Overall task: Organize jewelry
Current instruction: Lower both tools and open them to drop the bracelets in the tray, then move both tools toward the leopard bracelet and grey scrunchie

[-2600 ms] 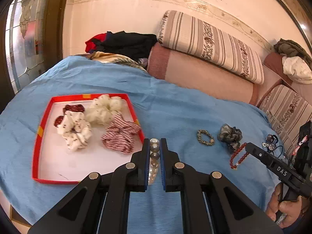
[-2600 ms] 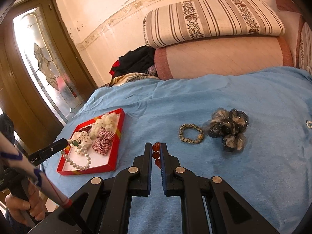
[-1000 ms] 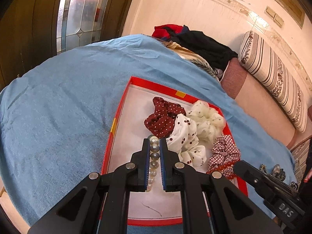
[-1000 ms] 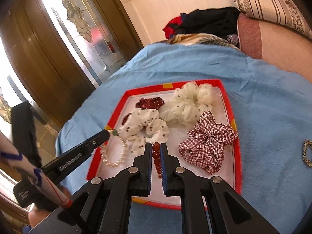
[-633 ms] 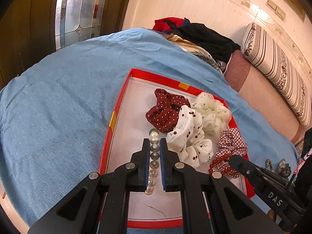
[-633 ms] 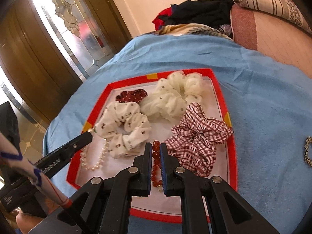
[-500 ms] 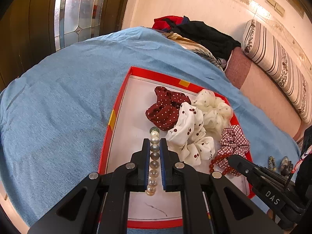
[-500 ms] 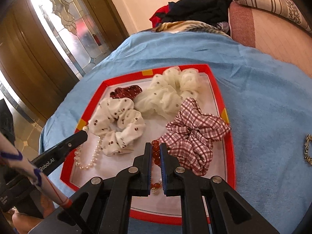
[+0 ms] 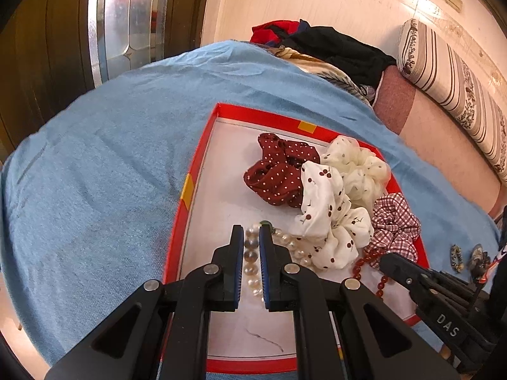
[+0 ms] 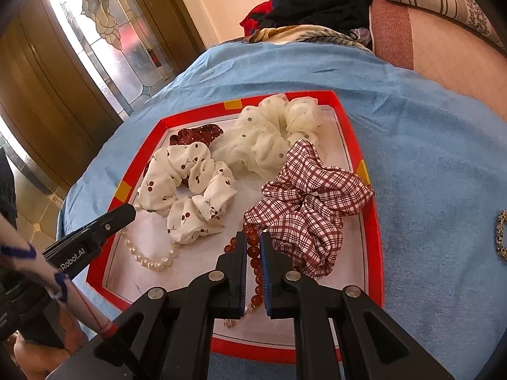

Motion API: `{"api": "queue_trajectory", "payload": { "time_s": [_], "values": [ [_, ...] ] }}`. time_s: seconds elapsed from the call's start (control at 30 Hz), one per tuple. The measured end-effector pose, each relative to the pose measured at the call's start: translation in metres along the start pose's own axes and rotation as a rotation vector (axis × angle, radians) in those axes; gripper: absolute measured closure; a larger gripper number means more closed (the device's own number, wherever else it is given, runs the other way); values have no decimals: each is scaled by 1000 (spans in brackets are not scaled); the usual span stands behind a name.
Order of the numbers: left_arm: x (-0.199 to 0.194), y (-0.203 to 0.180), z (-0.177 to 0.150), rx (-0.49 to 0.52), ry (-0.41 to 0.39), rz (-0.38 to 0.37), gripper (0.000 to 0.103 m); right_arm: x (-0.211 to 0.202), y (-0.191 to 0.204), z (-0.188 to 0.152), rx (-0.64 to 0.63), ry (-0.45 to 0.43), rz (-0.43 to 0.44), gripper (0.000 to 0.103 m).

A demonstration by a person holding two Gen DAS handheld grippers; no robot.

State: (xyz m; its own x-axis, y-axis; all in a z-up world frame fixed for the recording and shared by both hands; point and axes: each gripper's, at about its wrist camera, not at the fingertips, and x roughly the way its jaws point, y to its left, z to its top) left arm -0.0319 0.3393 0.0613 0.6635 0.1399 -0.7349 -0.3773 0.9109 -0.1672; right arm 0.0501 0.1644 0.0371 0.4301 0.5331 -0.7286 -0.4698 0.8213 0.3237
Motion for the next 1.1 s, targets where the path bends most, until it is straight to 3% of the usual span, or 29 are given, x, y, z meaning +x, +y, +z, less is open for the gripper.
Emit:
{"api": "queue_trajectory", "payload": {
  "time_s": [0.27,0.5,0.6,0.67,0.93,1.1],
  "values": [
    [-20,-9,0,18,-92,21,94,-27,3,0,-20,-44,-6,93],
    [-55,-42,-12,87,-213,13,92,-75,-8,-11,-19,-104,-14,93],
    [-71,-63,-22,128,-254,-3,77,-102,-21,-31,-33,-124,-51,92],
    [-79,-78,-29,152,-270,-29,73,-119,-32,-45,-40,-137,-78,88],
    [-82,-160,-71,304,-229,-132,73,-179,-119,-105,61,-161,-250,87],
    [-77,-208,-97,395,-200,-167,73,-202,-165,-113,197,-209,-283,87]
  ]
}}
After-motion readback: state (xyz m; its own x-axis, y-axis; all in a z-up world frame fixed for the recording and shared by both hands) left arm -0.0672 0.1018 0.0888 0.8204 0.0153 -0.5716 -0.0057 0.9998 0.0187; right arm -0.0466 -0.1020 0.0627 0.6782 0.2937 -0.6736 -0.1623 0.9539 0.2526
